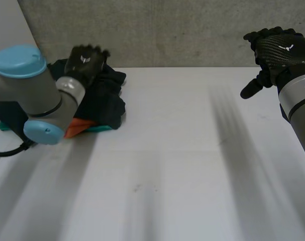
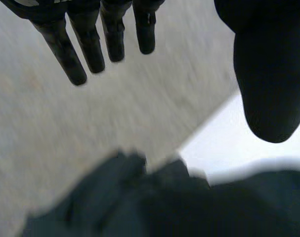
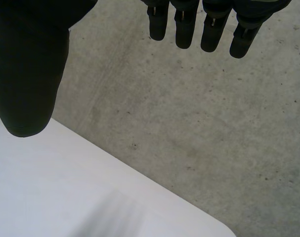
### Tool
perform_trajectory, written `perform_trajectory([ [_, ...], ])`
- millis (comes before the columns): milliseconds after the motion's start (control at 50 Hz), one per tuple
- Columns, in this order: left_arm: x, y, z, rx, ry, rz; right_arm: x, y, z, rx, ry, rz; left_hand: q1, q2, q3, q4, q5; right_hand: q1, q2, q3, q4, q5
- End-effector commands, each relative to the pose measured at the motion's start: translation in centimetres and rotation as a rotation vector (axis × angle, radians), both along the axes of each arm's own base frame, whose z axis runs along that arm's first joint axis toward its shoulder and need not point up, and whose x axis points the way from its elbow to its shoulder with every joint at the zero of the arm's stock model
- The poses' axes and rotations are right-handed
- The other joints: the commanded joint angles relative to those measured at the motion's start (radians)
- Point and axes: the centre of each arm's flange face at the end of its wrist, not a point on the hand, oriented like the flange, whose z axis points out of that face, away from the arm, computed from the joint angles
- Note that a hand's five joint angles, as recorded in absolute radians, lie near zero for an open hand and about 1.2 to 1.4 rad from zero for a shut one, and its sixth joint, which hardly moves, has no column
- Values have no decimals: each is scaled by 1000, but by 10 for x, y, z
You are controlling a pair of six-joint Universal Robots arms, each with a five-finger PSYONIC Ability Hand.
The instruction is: Fold the laundry.
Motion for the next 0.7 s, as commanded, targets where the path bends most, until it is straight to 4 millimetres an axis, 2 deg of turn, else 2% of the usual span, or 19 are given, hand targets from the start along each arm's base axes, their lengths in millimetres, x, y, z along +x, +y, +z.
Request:
perform_trajectory([
  [20, 24, -29, -49, 71, -122, 44, 2, 0, -4, 11, 5, 26, -13, -41, -47, -40, -37, -52, -36, -28, -30, -40],
  [100, 24, -38, -64, 81, -127, 48, 4, -2, -10, 26, 12, 26, 28, 0, -6, 1, 4, -52, -36, -28, -30, -40],
  [180, 22, -46, -73, 71, -125, 50, 4, -4, -13, 35, 15, 26, 174, 146, 141, 147, 151, -52, -36, -28, -30, -40],
  [200, 22, -47, -74, 69, -125, 50, 4, -4, -14, 38, 17, 26, 250, 222, 217, 223, 227, -52, -36, -28, -30, -40],
  [260, 20, -51, -73, 45, -117, 40, 5, -6, -19, 51, 23, 28, 1041, 1013, 1008, 1014, 1017, -52, -36, -28, -30, -40],
  [280, 20, -51, -70, 36, -113, 41, 5, -7, -20, 52, 23, 28, 1142, 1114, 1109, 1115, 1119, -52, -36, -28, -30, -40],
  [340, 17, -50, -56, -9, -90, 48, 6, -7, -21, 54, 27, 28, 1143, 1115, 1110, 1116, 1120, -52, -36, -28, -30, -40],
  [360, 16, -49, -46, -29, -80, 49, 5, -8, -20, 51, 32, 24, 1143, 1115, 1110, 1116, 1120, -52, -36, -28, -30, -40],
  [380, 14, -43, -16, -86, -50, 48, 5, -8, -20, 48, 35, 26, 1143, 1115, 1110, 1116, 1120, -52, -36, -28, -30, -40],
  [440, 9, -28, 26, -157, 10, 29, 4, -8, -20, 46, 42, 23, 1143, 1115, 1110, 1116, 1120, -52, -36, -28, -30, -40],
  [460, 0, -13, 54, -205, 71, 0, 4, -8, -19, 45, 42, 23, 1143, 1115, 1110, 1116, 1120, -52, -36, -28, -30, -40],
  [520, -16, 13, 90, -248, 175, -61, 3, -9, -18, 43, 41, 18, 1143, 1115, 1110, 1116, 1120, -52, -36, -28, -30, -40],
  [540, -24, 30, 111, -263, 244, -103, 3, -9, -18, 43, 41, 18, 1143, 1115, 1110, 1116, 1120, -52, -36, -28, -30, -40],
  [600, -34, 58, 140, -280, 337, -172, 3, -10, -16, 38, 39, 18, 1143, 1115, 1110, 1116, 1120, -52, -36, -28, -30, -40],
  [620, -40, 73, 153, -281, 385, -211, 3, -10, -16, 38, 39, 16, 1143, 1115, 1110, 1116, 1120, -52, -36, -28, -30, -40],
  [660, -49, 91, 159, -263, 429, -264, 0, -12, -14, 32, 37, 7, 1143, 1115, 1110, 1116, 1120, -52, -36, -28, -30, -40],
  [700, -59, 101, 154, -232, 444, -296, -3, -14, -11, 24, 35, -5, 1143, 1115, 1110, 1116, 1120, -52, -36, -28, -30, -40],
])
